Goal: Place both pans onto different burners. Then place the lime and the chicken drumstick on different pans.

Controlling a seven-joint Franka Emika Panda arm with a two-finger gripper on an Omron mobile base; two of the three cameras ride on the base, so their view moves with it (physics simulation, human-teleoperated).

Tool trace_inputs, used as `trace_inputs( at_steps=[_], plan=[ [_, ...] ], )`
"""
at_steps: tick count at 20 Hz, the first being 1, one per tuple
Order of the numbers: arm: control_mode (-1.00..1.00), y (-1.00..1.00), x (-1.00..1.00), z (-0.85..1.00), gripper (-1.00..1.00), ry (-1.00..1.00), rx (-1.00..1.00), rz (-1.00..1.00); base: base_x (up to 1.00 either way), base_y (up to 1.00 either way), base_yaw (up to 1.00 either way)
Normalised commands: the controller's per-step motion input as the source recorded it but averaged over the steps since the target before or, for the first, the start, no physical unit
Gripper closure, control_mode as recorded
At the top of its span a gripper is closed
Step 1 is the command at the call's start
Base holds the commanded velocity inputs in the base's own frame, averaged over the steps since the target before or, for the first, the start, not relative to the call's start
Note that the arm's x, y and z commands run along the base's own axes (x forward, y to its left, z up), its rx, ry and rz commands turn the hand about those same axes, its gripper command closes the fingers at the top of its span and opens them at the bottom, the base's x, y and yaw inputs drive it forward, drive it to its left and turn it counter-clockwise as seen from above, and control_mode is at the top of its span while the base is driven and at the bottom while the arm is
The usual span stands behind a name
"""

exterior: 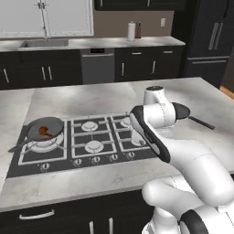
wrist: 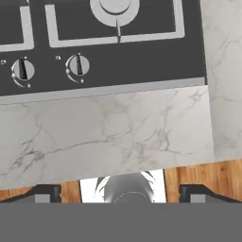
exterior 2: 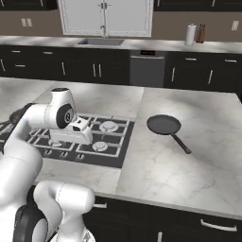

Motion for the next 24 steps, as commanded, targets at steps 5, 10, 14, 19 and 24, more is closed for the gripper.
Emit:
trace_inputs(
  at_steps=[5, 10, 14, 19, 24],
  plan=[
    [1.00, 0.00, 0.00, 0.00, -1.00, 0.00, 0.00, 0.00, -0.10, -0.70, 0.00],
    [1.00, 0.00, 0.00, 0.00, -1.00, 0.00, 0.00, 0.00, -0.07, -0.65, 0.00],
    [1.00, 0.00, 0.00, 0.00, -1.00, 0.00, 0.00, 0.00, -0.01, -0.59, 0.00],
    [1.00, 0.00, 0.00, 0.00, -1.00, 0.00, 0.00, 0.00, 0.00, -0.52, 0.00],
    [1.00, 0.00, 0.00, 0.00, -1.00, 0.00, 0.00, 0.00, 0.00, -0.39, 0.00]
  ],
)
